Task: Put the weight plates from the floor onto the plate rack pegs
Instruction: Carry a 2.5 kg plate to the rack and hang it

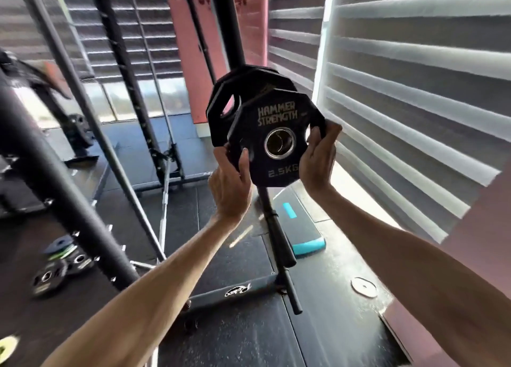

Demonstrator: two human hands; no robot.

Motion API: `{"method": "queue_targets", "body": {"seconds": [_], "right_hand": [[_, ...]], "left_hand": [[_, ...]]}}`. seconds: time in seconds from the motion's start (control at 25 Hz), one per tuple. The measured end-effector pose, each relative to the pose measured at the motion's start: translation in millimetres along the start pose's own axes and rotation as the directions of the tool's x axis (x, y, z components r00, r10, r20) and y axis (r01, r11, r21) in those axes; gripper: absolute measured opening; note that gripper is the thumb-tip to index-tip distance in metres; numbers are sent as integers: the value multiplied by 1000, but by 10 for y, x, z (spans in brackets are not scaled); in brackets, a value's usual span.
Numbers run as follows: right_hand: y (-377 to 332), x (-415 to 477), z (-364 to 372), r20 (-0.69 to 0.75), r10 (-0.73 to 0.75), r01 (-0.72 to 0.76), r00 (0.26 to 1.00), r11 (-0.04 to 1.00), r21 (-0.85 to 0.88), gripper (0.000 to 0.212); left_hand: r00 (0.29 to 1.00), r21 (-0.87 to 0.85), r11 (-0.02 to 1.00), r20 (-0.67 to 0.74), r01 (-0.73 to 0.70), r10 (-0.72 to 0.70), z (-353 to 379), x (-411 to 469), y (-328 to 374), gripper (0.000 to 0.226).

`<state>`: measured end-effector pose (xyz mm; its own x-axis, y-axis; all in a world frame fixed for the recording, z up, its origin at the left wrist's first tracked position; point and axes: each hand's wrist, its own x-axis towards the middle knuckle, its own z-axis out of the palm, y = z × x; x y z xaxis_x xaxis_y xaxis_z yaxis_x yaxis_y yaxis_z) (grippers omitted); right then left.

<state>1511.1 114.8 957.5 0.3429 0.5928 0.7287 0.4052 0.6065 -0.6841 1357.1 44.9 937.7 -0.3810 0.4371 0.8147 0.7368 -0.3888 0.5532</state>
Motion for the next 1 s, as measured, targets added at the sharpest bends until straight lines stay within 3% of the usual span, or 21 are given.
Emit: {"method": "queue_targets", "body": {"seconds": [0.28,0.48,0.68,0.88,1.0], "right_hand": [[124,59,157,136,-64,56,989,996,63,19],[262,255,403,272,-69,56,960,997,54,11],[350,364,454,337,-47,48,940,999,7,18],[380,249,413,255,78,-72,964,997,-34,33],[564,-102,351,313,196,-172,929,980,-102,35]], "left_hand": [[997,95,993,-26,75,-73,60,-41,-71,24],[991,86,992,93,92,-100,217,270,-290,33],[986,45,996,146,76,-82,294,380,-436,34],[975,67,994,200,87,-99,193,382,-439,33],[975,138,983,169,122,-145,77,185,-511,32]]}}
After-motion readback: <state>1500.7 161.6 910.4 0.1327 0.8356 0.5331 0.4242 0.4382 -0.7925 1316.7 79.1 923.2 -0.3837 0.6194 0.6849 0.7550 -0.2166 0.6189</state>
